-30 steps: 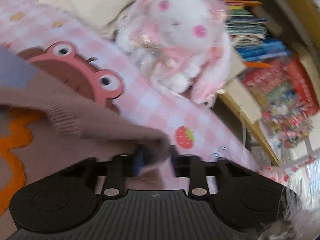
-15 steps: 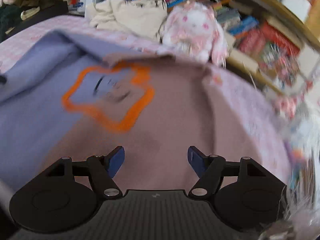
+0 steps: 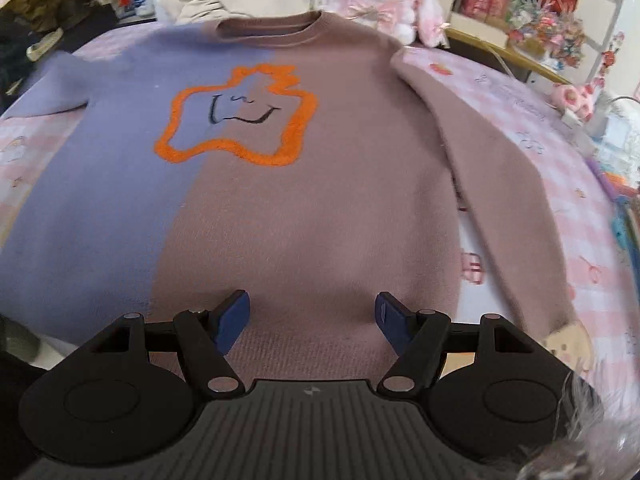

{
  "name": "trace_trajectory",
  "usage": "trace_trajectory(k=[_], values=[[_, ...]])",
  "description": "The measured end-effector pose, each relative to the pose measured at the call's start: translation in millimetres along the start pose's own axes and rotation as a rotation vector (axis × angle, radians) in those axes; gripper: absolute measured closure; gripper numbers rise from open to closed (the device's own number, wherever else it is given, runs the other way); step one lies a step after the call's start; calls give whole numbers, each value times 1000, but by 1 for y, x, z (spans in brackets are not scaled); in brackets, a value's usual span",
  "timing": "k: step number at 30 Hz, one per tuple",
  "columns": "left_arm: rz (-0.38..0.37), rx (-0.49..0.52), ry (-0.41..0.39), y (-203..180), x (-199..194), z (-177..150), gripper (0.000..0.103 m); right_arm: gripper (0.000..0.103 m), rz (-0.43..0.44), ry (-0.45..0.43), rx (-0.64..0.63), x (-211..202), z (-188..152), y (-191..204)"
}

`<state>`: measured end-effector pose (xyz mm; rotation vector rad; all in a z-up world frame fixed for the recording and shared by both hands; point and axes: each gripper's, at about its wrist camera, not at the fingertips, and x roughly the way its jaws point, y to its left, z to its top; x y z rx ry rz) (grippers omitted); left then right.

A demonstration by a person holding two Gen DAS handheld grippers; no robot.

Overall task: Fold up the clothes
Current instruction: 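Release the sweater hem from both grippers and pull them back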

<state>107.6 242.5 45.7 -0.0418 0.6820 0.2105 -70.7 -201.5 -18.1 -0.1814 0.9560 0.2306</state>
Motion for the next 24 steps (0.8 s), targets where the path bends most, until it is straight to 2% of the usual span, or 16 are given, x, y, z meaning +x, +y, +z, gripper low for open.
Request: trace_trajectory(k=[3,4,5,8,12,16,18,19,20,22,24], values=[[-165,-14,23,-12,-25,-26,61,37,-46,-21,-18,-3,1,3],[-221,-7,47,-20,-34,-39,52,37,-67,-32,-9,-4,1,2],[-274,1,79,-28,-41,-54,47,37,-86,-43,3,-5,2,-1],[-414,21,177,-56,-54,-92,47,40,-128,-50,91,-4,3,-22],[-433,53,242,-88,-52,-116,48,51,-151,-28,154,0,2,-43],[-410,111,269,-109,-45,-123,54,59,-135,-17,178,2,-1,-47],[-395,157,256,-117,-45,-123,68,77,-118,-17,181,2,0,-44],[-387,179,251,-120,-44,-122,89,78,-108,-15,178,2,1,-42],[-392,189,252,-121,-41,-120,95,83,-109,-14,163,2,1,-38],[-412,199,257,-121,-36,-116,95,87,-98,-16,135,1,2,-30],[-383,198,241,-115,-29,-109,96,91,-52,-22,115,-1,3,-20]])
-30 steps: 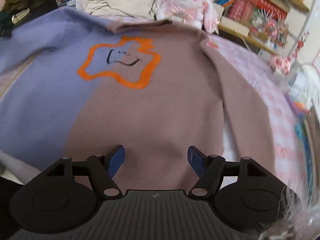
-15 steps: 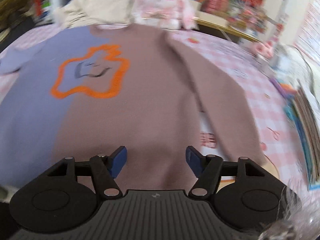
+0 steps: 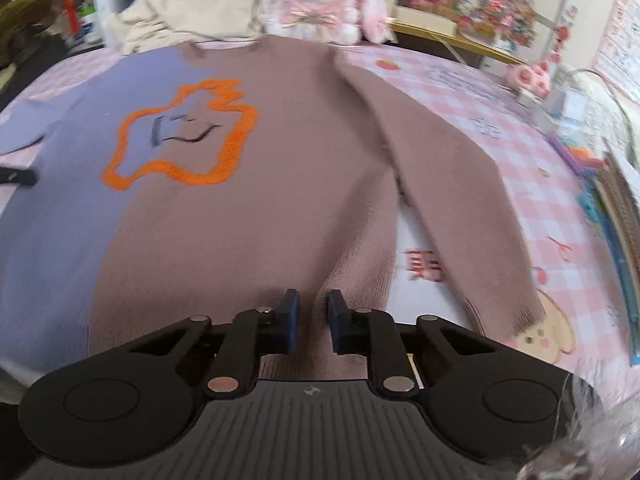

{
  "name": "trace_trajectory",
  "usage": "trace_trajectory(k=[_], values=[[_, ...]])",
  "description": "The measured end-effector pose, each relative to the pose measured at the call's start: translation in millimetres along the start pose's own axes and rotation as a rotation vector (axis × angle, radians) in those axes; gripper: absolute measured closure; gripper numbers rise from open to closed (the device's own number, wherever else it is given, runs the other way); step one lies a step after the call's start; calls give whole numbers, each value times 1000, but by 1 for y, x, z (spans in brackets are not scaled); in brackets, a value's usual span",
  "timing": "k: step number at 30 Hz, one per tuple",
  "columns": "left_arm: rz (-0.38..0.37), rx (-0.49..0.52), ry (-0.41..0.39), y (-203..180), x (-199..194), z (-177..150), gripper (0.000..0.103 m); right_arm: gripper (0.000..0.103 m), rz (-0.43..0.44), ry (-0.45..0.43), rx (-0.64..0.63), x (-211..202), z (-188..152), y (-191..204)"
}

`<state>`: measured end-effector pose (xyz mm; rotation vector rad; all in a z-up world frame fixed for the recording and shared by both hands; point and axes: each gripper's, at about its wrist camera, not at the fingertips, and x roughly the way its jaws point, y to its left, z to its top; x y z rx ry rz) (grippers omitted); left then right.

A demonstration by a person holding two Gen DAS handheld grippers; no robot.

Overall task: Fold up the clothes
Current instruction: 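Release the sweater hem from both grippers and pull them back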

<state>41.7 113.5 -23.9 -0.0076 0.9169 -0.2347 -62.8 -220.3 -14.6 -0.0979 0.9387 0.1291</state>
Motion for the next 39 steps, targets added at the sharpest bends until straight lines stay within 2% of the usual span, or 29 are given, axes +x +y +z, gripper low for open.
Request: trace_trajectory(k=[4,7,9,12,14,17,20,23,25,28,31,33,37,39], values=[[57,-31,-2,20,0,8,96,92,127,-7,-66,-4,2,18],[82,-19,8,24,-1,6,91,92,136,-1,-79,-2,5,19],[103,-41,12,24,-3,3,86,86,143,3,-80,-2,8,17],[109,-80,18,21,-10,-2,63,60,112,-33,-75,-9,11,7],[88,-75,-6,13,-19,-10,37,55,72,-61,-78,-13,12,-2],[65,-28,-47,-6,-31,-24,29,49,-22,-81,-108,-15,11,-19],[78,44,-27,-24,-31,-35,26,47,-111,-99,-140,-16,9,-36],[111,71,6,-37,-27,-42,26,47,-116,-89,-211,-10,5,-46],[122,64,5,-41,-27,-45,24,47,-86,-83,-261,-6,1,-47],[135,33,11,-43,-28,-46,23,55,-73,-45,-304,6,-1,-48],[157,14,10,-46,-29,-49,21,62,-71,-23,-296,14,-1,-56],[170,8,9,-49,-30,-52,18,65,-28,-19,-260,15,-1,-64],[188,-2,13,-53,-32,-56,15,95,75,4,-185,16,4,-80],[199,-17,16,-53,-33,-56,15,96,65,13,-179,16,11,-91]])
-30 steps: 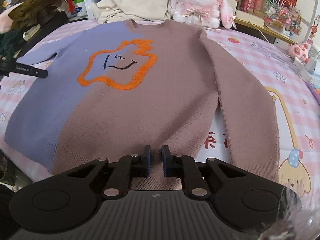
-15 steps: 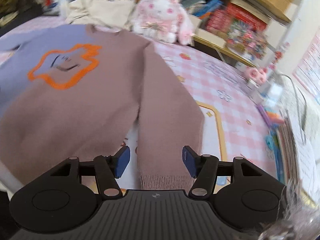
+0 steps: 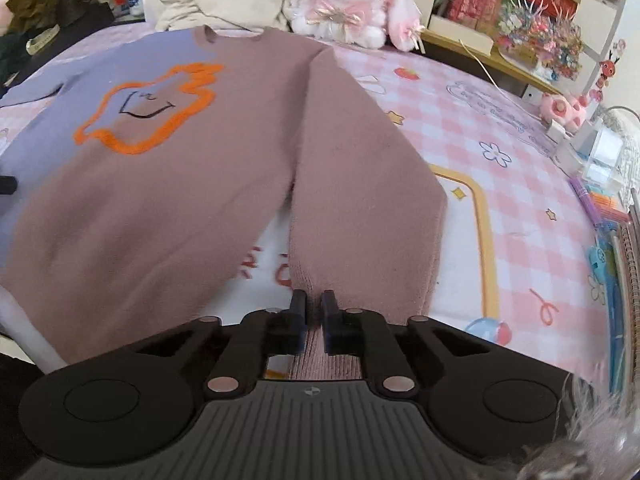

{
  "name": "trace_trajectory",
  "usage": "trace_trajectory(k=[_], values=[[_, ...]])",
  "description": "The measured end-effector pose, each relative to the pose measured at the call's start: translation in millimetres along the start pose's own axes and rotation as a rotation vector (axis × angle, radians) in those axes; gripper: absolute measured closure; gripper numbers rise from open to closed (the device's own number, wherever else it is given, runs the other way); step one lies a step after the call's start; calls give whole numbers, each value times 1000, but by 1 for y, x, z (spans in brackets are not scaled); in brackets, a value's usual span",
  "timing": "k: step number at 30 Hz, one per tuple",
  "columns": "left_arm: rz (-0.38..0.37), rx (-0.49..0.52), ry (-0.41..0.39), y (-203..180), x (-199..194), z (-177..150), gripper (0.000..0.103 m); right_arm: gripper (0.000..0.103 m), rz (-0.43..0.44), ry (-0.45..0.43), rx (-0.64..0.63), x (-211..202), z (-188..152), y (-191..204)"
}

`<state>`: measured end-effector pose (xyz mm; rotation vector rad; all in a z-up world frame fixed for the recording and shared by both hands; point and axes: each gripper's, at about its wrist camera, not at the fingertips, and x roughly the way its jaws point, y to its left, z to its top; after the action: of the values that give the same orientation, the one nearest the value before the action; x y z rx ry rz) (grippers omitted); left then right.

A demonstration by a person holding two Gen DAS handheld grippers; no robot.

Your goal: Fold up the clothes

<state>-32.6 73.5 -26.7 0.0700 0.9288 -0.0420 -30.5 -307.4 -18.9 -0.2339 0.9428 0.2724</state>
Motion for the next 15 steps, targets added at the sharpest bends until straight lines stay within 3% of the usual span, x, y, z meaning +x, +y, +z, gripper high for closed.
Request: trace_trajectory(k=[4,9,12,13,15], values=[[29,-26,6,-3,-2,-1,14,96,-120,-50,-37,-6,21,-40],[55,-52,8,-7,-6,-7,14,94,-425,-123,-87,6,84,-120],[72,-44,13,-10,-10,-8,14,63,-585,-130,-114,15,104,-144],[79,-39,14,-12,-11,-8,14,60,-591,-146,-101,10,106,-147],[100,-23,4,-14,-16,-11,14,57,-505,-202,-45,-4,104,-147]])
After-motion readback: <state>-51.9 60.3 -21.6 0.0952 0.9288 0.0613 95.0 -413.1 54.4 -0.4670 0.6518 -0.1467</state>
